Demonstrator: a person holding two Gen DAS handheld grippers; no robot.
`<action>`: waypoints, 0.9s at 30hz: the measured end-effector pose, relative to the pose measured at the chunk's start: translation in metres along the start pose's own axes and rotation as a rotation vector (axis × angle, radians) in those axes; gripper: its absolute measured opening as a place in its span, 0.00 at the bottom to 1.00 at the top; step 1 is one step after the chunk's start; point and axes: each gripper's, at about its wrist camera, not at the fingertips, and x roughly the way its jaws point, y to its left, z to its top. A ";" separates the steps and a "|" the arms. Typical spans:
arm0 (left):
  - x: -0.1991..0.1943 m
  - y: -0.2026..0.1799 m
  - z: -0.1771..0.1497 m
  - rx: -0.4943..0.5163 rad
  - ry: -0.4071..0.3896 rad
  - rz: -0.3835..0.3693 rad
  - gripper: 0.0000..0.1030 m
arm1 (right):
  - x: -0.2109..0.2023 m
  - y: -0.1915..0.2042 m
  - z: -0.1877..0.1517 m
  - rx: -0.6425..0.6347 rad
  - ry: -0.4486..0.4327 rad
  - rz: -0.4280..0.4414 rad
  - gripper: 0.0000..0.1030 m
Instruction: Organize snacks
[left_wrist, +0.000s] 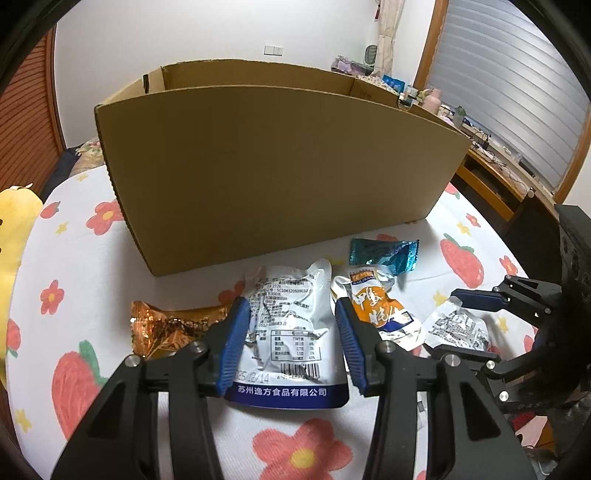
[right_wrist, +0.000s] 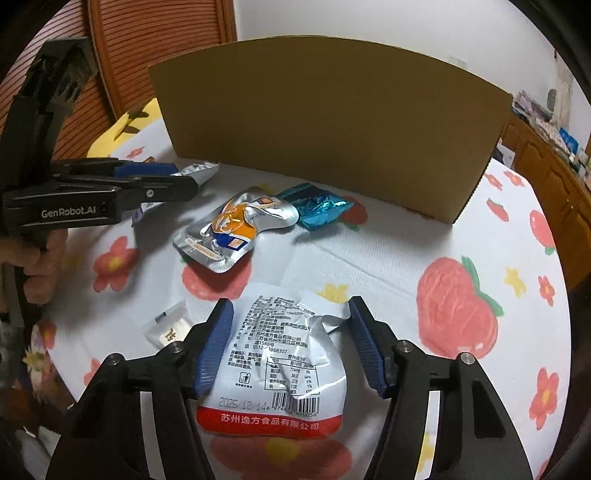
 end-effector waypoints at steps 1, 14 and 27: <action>0.000 -0.001 0.000 0.002 -0.002 0.000 0.46 | 0.000 -0.001 0.000 0.003 -0.002 0.002 0.61; -0.010 -0.011 -0.002 0.019 -0.034 -0.013 0.46 | -0.020 -0.008 -0.005 0.025 -0.074 0.023 0.61; -0.047 -0.027 0.019 0.051 -0.146 -0.032 0.46 | -0.059 -0.016 0.007 0.012 -0.170 0.012 0.61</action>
